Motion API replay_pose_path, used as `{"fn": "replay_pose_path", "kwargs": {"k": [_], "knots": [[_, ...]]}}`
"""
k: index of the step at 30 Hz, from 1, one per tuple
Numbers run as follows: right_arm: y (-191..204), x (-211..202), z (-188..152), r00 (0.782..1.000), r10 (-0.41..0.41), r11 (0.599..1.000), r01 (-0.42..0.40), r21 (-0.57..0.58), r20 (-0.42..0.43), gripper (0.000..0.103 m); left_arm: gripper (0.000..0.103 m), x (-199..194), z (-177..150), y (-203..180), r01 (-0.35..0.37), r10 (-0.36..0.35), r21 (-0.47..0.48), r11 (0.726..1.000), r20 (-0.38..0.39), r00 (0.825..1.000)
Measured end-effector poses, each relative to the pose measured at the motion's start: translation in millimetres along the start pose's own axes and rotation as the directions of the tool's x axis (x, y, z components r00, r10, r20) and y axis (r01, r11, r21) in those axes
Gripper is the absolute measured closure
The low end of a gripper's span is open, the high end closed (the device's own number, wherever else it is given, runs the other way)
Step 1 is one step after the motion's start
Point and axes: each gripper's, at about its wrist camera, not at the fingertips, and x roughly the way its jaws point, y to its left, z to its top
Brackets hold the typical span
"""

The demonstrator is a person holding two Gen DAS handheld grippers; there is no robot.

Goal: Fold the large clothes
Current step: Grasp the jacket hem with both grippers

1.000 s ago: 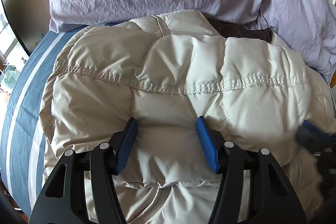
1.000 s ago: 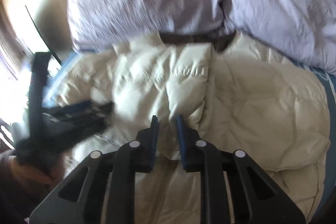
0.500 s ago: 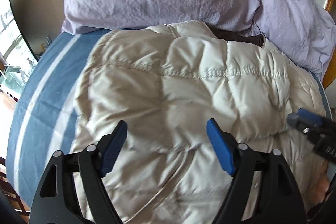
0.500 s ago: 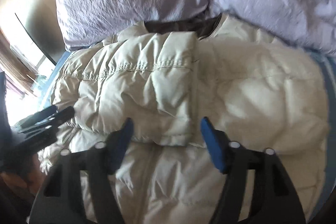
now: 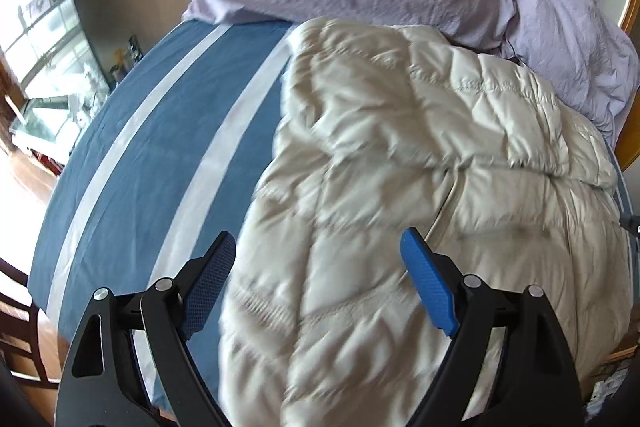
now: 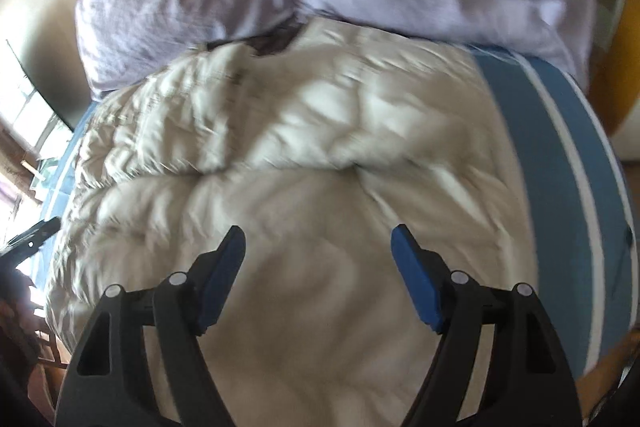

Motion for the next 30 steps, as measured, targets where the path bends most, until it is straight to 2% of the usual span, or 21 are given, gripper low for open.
{"fn": "replay_pose_path", "kwargs": {"k": [5, 10, 21, 30], "knots": [[-57.2, -23.1, -44.1, 0.998, -0.056, 0.995, 0.058, 0.085, -0.018, 0.027, 0.018, -10.7, -25.3, 30.4, 0.028, -0.029, -0.034, 0.999, -0.021, 0.999], [-98.9, -35.8, -80.2, 0.996, -0.068, 0.985, 0.076, 0.157, -0.055, 0.027, 0.019, -13.2, -43.8, 44.7, 0.065, -0.068, -0.048, 0.997, -0.061, 0.996], [-129.9, -37.2, -121.5, 0.994, -0.011, 0.972, 0.037, 0.232, -0.113, 0.029, 0.029, -7.5, -66.9, 50.2, 0.128, -0.139, -0.104, 0.986, -0.115, 0.983], [-120.4, -28.9, -128.2, 0.99, 0.065, 0.97, -0.033, 0.242, -0.125, 0.058, 0.037, -7.8, -78.5, 40.3, 0.161, -0.176, -0.128, 0.979, -0.117, 0.977]]}}
